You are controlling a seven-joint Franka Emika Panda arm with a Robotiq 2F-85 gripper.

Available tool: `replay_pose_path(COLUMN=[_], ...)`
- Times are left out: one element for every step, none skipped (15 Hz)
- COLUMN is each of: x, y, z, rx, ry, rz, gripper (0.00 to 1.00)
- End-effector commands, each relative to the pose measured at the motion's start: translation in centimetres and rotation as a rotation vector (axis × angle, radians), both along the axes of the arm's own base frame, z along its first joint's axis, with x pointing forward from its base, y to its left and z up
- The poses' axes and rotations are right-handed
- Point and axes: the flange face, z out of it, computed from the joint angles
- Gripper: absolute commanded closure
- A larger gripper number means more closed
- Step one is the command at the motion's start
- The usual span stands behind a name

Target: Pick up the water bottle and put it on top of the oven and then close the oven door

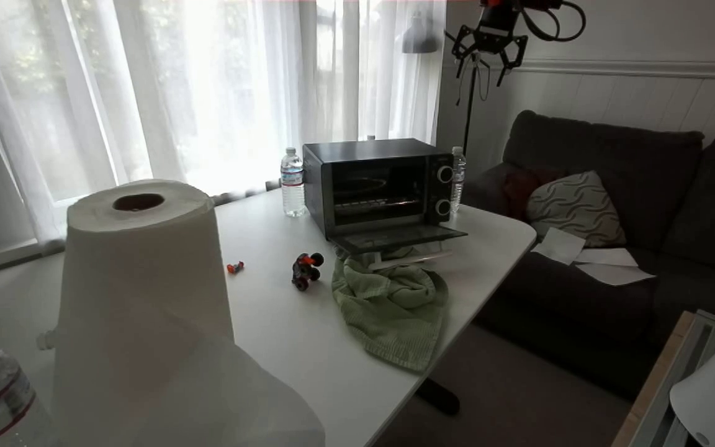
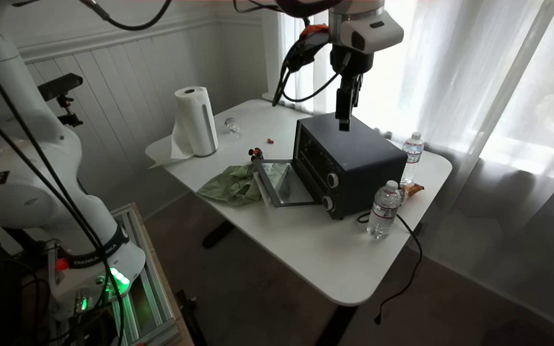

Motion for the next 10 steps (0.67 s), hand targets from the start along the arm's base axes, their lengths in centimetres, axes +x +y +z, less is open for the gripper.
replay_pose_path(x=[1.6,1.8,1.9,2.0,2.3,2.7,1.7,1.8,1.8,1.9], y=[-3.8,-4.7,-5.5,-6.4,-7.0,-7.5,-6.5,-6.8,-6.8,-6.8], z=[-2.3,-3.3,-4.3,-5.2,-6.1,-6.9,-6.2,-7.0,-7.3,-7.3], rx=[-0.059,-0.066,-0.076,-0.095,-0.095,-0.087,-0.074,-0.076,-0.075,-0.075], ry=[0.019,0.024,0.031,0.032,0.031,0.025,0.035,0.043,0.048,0.048], rz=[-0.096,-0.114,-0.128,-0.144,-0.161,-0.157,-0.129,-0.131,-0.131,-0.13], gripper=[0.0,0.0,0.0,0.0,0.0,0.0,0.0,0.0,0.0,0.0])
